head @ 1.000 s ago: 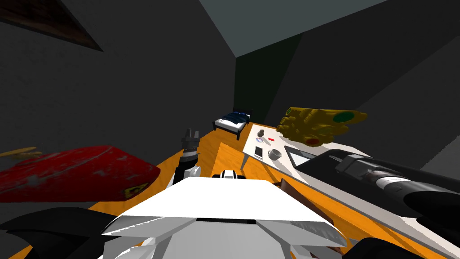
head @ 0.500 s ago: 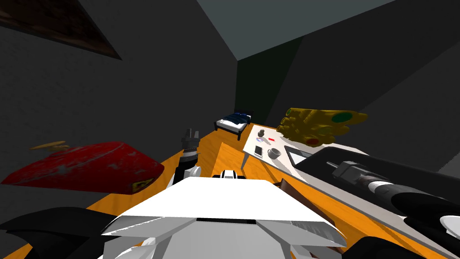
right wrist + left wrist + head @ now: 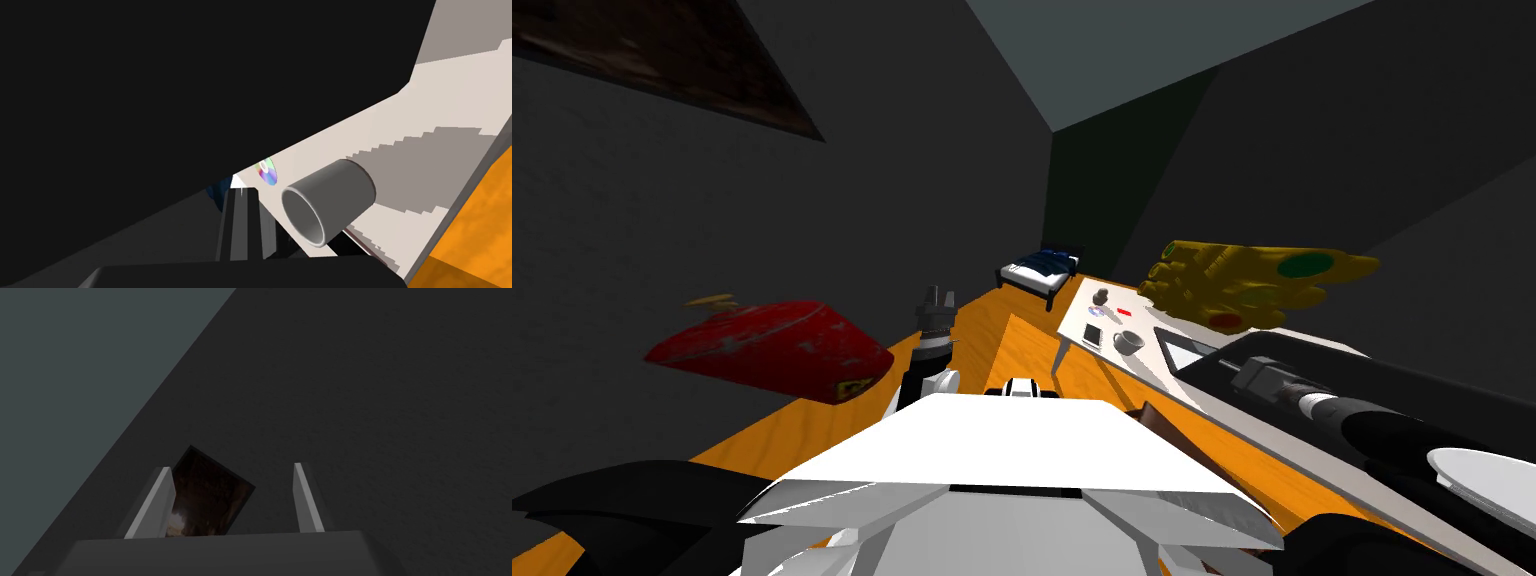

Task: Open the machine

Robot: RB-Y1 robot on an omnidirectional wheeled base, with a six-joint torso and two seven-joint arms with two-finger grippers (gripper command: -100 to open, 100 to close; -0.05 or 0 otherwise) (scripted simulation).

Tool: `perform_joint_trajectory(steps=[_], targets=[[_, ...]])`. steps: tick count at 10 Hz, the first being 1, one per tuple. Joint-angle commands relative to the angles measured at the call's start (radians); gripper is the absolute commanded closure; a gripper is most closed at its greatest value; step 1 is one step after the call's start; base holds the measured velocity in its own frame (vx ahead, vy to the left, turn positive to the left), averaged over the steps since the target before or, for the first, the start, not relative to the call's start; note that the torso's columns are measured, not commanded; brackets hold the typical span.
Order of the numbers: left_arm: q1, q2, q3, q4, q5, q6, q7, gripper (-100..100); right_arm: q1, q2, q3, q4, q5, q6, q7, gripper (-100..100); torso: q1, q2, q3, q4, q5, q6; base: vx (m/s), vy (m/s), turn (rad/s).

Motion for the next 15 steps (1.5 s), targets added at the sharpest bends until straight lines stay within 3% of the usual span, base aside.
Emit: perform_joint_trajectory(steps=[1, 2, 3, 5, 6, 7, 9, 11, 13, 14, 15], targets=[[0.000, 0.000, 0.000, 0.000, 0.000, 0.000, 0.000, 0, -0.066, 0.005, 0.068, 0.077, -0.023, -0.015, 0.006, 100, 0.001, -0.004, -0.003, -0.002, 0.000, 0.000, 0.009, -0.008, -0.013], [0.000, 0.000, 0.000, 0.000, 0.000, 0.000, 0.000, 0, -0.111, -0.039, 0.108, 0.112, -0.070, -0.066, 0.037, 100, 0.001, -0.005, -0.004, -0.002, 0.001, -0.001, -0.089, -0.004, 0.353], [0.000, 0.000, 0.000, 0.000, 0.000, 0.000, 0.000, 0, -0.141, -0.070, 0.143, 0.143, -0.097, -0.078, 0.037, 100, 0.002, 0.000, -0.001, -0.001, 0.001, -0.003, -0.128, 0.001, 0.283], [0.000, 0.000, 0.000, 0.000, 0.000, 0.000, 0.000, 0, -0.184, -0.071, 0.193, 0.195, -0.135, -0.078, 0.037, 100, 0.000, -0.002, -0.001, -0.001, 0.000, 0.000, -0.042, 0.003, -0.013], [0.000, 0.000, 0.000, 0.000, 0.000, 0.000, 0.000, 0, -0.186, -0.071, 0.221, 0.230, -0.135, -0.078, 0.037, 100, 0.000, -0.003, -0.002, -0.001, 0.000, 0.000, 0.007, 0.000, -0.012], [0.000, 0.000, 0.000, 0.000, 0.000, 0.000, 0.000, 0, -0.239, -0.115, 0.252, 0.266, -0.183, -0.137, 0.067, 100, 0.001, -0.003, -0.003, -0.001, 0.001, -0.001, -0.101, 0.011, 0.297], [0.000, 0.000, 0.000, 0.000, 0.000, 0.000, 0.000, 0, -0.299, -0.148, 0.314, 0.328, -0.241, -0.140, 0.067, 100, 0.002, 0.003, 0.002, 0.001, 0.001, -0.001, -0.097, 0.001, 0.166], [0.000, 0.000, 0.000, 0.000, 0.000, 0.000, 0.000, 0, -0.305, -0.148, 0.365, 0.385, -0.247, -0.140, 0.067, 100, 0.001, -0.003, -0.002, -0.001, 0.001, 0.000, -0.007, 0.001, -0.013], [0.000, 0.000, 0.000, 0.000, 0.000, 0.000, 0.000, 0, -0.305, -0.148, 0.379, 0.392, -0.247, -0.140, 0.067, 100, 0.002, -0.002, -0.002, -0.001, 0.001, -0.001, 0.008, 0.000, -0.001], [0.000, 0.000, 0.000, 0.000, 0.000, 0.000, 0.000, 0, -0.348, -0.203, 0.425, 0.432, -0.296, -0.182, 0.097, 100, 0.002, -0.001, -0.001, -0.001, 0.001, -0.001, -0.118, -0.016, 0.386], [0.000, 0.000, 0.000, 0.000, 0.000, 0.000, 0.000, 0, -0.377, -0.224, 0.453, 0.462, -0.324, -0.203, 0.097, 100, 0.002, 0.005, 0.002, 0.001, 0.001, -0.003, -0.132, 0.007, 0.268]])
